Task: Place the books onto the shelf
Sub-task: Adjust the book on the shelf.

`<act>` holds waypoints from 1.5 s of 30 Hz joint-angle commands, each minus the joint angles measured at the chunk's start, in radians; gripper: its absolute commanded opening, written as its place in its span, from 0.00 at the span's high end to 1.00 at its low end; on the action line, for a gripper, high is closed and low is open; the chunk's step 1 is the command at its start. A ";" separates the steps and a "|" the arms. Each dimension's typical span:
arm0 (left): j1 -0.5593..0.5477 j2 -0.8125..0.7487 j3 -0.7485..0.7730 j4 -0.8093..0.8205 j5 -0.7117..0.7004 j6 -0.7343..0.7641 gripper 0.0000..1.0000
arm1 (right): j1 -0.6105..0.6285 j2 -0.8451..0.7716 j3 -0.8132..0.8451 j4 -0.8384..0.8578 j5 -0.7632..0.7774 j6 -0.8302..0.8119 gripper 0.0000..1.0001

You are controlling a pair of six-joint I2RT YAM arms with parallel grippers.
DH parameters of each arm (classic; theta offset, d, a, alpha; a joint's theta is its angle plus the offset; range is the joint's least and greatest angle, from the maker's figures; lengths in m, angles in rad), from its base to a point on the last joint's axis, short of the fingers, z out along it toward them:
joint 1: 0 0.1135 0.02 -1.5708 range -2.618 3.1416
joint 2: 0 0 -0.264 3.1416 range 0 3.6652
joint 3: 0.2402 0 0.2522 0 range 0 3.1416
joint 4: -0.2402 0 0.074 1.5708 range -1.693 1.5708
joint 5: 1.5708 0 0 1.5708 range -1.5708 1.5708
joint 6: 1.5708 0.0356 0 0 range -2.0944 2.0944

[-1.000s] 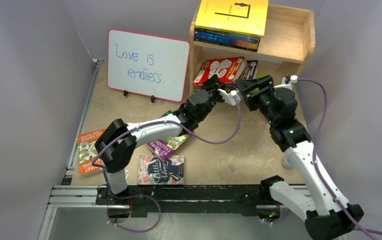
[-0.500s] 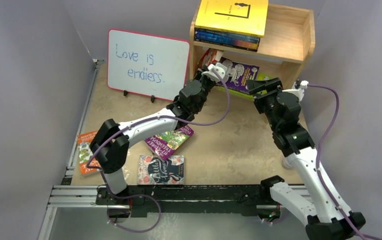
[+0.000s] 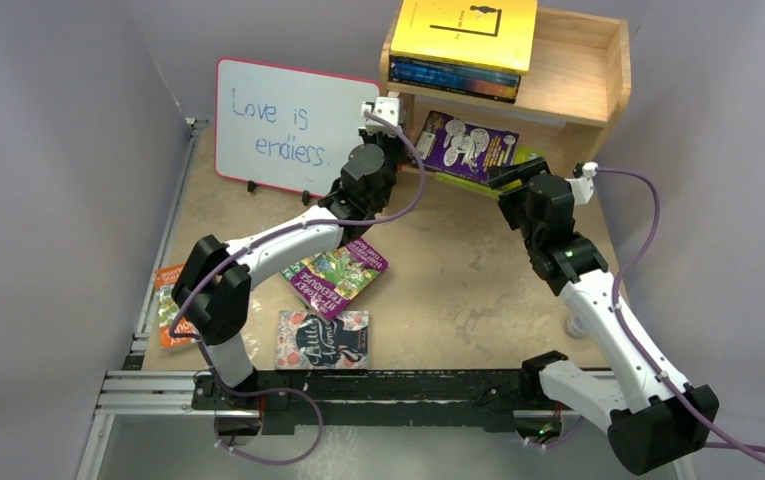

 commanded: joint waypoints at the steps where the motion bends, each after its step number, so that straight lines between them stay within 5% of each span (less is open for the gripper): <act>1: 0.042 -0.052 0.031 0.109 -0.091 -0.169 1.00 | -0.005 -0.020 -0.005 0.033 0.050 0.026 0.26; 6: 0.071 -0.038 0.043 0.081 -0.094 -0.218 1.00 | -0.005 -0.034 -0.007 0.029 0.053 0.021 0.27; 16: 0.088 -0.058 0.035 0.055 -0.141 -0.130 0.55 | -0.005 -0.040 -0.009 0.029 0.035 0.019 0.28; 20: 0.088 -0.086 0.028 0.051 -0.160 -0.115 0.47 | -0.004 -0.042 -0.008 0.011 0.051 0.019 0.28; 30: 0.093 -0.168 0.009 -0.033 -0.153 -0.186 0.43 | -0.005 -0.029 0.016 -0.005 0.053 0.004 0.27; 37: 0.098 -0.185 0.009 -0.093 -0.139 -0.258 0.57 | -0.005 -0.040 0.011 0.006 0.053 -0.009 0.38; 45: 0.152 -0.190 0.048 -0.230 -0.123 -0.392 0.56 | -0.005 -0.049 0.012 0.005 0.048 -0.024 0.41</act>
